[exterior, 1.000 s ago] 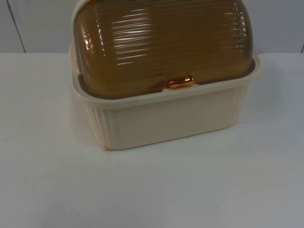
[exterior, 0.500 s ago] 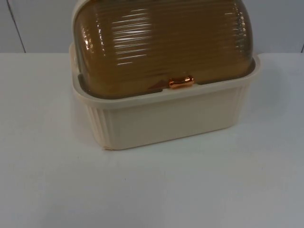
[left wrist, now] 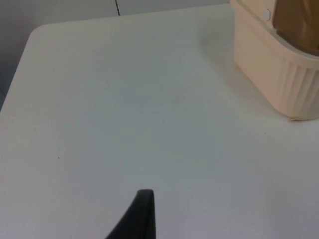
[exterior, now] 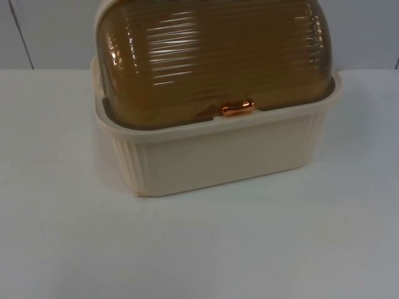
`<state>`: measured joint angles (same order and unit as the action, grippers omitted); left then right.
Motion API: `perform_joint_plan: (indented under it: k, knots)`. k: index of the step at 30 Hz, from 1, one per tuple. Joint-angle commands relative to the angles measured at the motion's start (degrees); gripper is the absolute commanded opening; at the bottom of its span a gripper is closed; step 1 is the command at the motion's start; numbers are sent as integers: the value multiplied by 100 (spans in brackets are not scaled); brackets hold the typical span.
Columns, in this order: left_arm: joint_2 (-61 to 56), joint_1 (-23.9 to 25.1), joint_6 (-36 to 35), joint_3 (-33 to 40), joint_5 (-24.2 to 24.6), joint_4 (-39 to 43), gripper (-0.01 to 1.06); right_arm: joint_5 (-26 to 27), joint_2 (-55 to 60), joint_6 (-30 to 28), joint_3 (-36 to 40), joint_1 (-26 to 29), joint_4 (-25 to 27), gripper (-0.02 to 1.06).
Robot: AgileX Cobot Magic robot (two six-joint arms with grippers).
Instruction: Open the box lid with the left hand, place the block into the box with the right hand, then close the box lid with the left hand.
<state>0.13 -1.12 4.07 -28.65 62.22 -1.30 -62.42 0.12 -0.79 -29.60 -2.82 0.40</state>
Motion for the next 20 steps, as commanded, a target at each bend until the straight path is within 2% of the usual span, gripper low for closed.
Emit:
perform_joint_plan:
  k: [1,20]
  knots:
    - [-13,-17,-51,27,-53,-18,101,68,-12,22,1,-25,17,105]
    - [-13,-17,-198,27,-53,14,101,68,-12,22,1,-25,17,105]
